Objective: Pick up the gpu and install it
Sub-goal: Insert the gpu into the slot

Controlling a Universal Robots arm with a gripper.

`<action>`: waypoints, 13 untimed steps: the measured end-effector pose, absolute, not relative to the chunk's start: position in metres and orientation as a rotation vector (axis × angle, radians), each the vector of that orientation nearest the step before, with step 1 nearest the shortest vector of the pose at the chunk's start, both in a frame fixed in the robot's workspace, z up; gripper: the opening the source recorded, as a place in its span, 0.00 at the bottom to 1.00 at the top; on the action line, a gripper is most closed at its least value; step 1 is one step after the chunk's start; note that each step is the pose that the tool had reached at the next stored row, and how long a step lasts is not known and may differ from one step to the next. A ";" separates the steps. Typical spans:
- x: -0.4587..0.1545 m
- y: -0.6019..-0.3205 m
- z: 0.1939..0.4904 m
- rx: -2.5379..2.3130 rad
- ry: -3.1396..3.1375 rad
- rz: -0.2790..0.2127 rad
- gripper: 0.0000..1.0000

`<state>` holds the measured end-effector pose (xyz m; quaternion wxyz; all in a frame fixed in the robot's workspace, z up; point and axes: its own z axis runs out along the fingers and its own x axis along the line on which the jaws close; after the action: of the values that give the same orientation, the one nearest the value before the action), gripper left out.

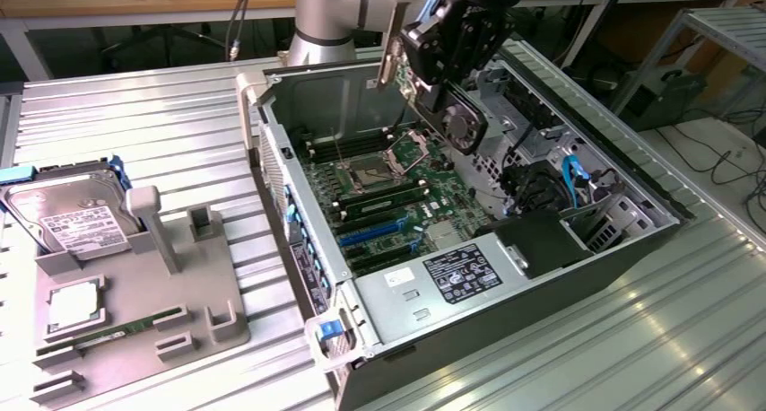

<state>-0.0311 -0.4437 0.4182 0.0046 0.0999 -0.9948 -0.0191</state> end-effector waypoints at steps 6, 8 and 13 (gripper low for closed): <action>-0.031 -0.444 0.418 0.414 -3.103 -0.059 0.27; -0.031 -0.444 0.418 0.440 -3.099 -0.059 0.27; -0.031 -0.444 0.418 0.512 -3.087 -0.059 0.27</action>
<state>-0.0313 -0.4438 0.4182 0.0058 0.1637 -0.9863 -0.0188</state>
